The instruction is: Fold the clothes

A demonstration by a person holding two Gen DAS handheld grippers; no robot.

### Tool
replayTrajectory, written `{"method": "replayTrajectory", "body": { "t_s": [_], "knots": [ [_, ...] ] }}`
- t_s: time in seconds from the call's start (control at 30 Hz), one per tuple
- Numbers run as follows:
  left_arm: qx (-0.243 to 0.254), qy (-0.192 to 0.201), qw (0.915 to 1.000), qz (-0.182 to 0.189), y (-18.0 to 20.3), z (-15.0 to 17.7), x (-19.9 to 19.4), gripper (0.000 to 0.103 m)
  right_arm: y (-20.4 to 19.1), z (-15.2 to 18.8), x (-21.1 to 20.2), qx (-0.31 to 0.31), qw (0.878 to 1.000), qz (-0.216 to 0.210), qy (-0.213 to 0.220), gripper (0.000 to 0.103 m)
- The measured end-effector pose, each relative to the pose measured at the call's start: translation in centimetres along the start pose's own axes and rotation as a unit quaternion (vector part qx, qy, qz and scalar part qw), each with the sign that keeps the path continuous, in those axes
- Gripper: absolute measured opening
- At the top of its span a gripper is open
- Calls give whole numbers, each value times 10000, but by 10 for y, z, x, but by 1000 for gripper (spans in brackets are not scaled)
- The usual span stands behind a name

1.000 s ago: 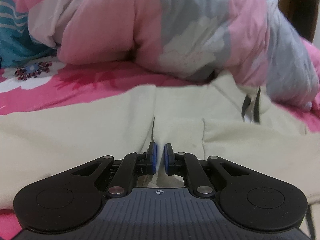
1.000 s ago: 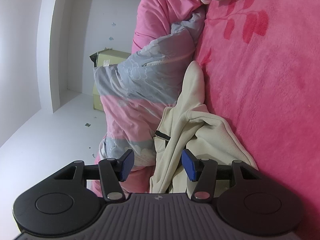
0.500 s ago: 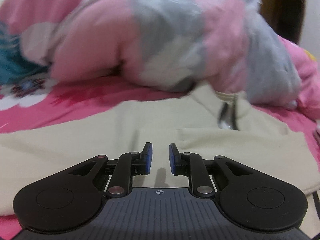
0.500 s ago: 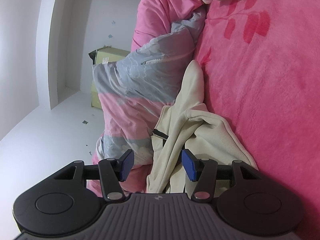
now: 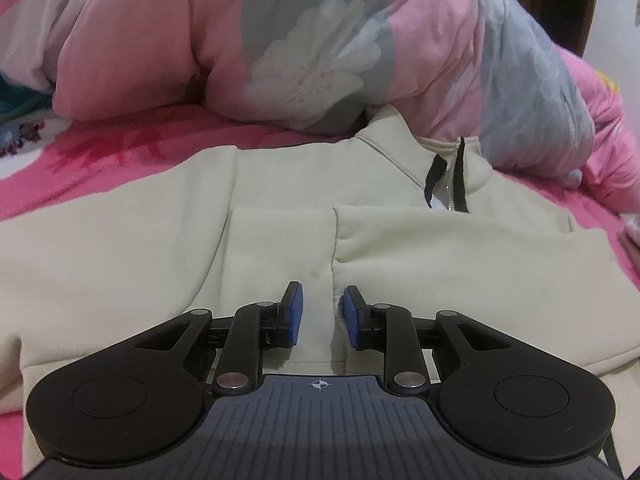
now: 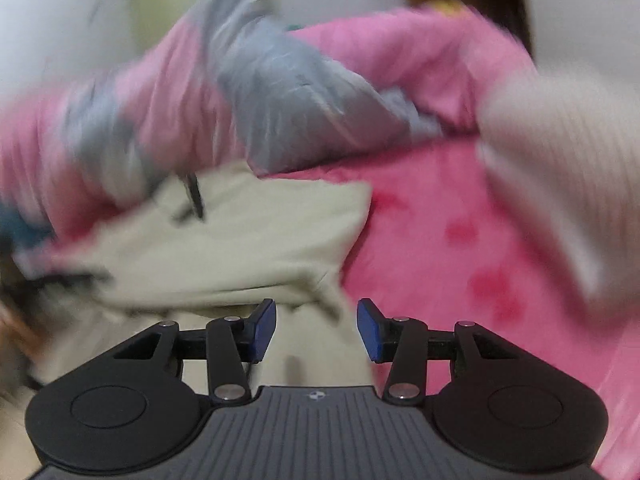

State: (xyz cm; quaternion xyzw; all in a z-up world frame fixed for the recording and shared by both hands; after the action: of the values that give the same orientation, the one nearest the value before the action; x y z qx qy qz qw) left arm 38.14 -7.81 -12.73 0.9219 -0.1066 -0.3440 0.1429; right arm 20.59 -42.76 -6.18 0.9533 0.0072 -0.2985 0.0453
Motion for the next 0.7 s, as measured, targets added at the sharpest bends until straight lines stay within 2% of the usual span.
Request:
{"method": "replayTrajectory", "body": {
  "t_s": [0.03, 0.1, 0.17, 0.27, 0.43, 0.47, 0.57, 0.7],
  "knots": [
    [-17, 26, 10000, 28, 0, 0, 0, 25, -6, -2, 10, -543, 9983, 198, -102, 47],
    [-55, 71, 9999, 83, -1, 1, 0, 25, -18, 1, 34, -1594, 9849, 576, -347, 44],
    [-98, 103, 9998, 137, -1, 1, 0, 25, -31, 6, 53, -2301, 9695, 645, -545, 37],
    [-165, 126, 9996, 210, -3, 0, 1, 25, -17, 6, 47, -1653, 9826, 778, -338, 8],
    [-269, 140, 9991, 304, -5, 0, 1, 25, 7, 6, 37, -530, 9938, 982, -1, 3],
    [-268, 141, 9991, 309, -5, 0, 1, 25, 20, 15, 41, 35, 9960, 891, -102, 3],
    [-256, 144, 9991, 305, -4, 0, 1, 25, 34, 39, 59, 699, 9936, 743, -486, 3],
    [-300, 138, 9989, 336, -5, 0, 1, 25, 31, 36, 50, 459, 9928, 881, -672, 9]
  ]
}}
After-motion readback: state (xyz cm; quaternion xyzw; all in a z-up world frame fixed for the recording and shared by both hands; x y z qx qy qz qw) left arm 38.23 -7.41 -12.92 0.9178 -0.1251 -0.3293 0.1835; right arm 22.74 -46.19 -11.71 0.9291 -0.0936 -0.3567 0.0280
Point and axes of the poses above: each gripper's, at about its wrist camera, not at the fingertips, and x roughly the way its jaws point, y to its right, z to its underside, the point moved 8 cm from there along x, roughly the way its jaws point, and after that the axes turned 10 degrees about -x, right-handed, at the moved point
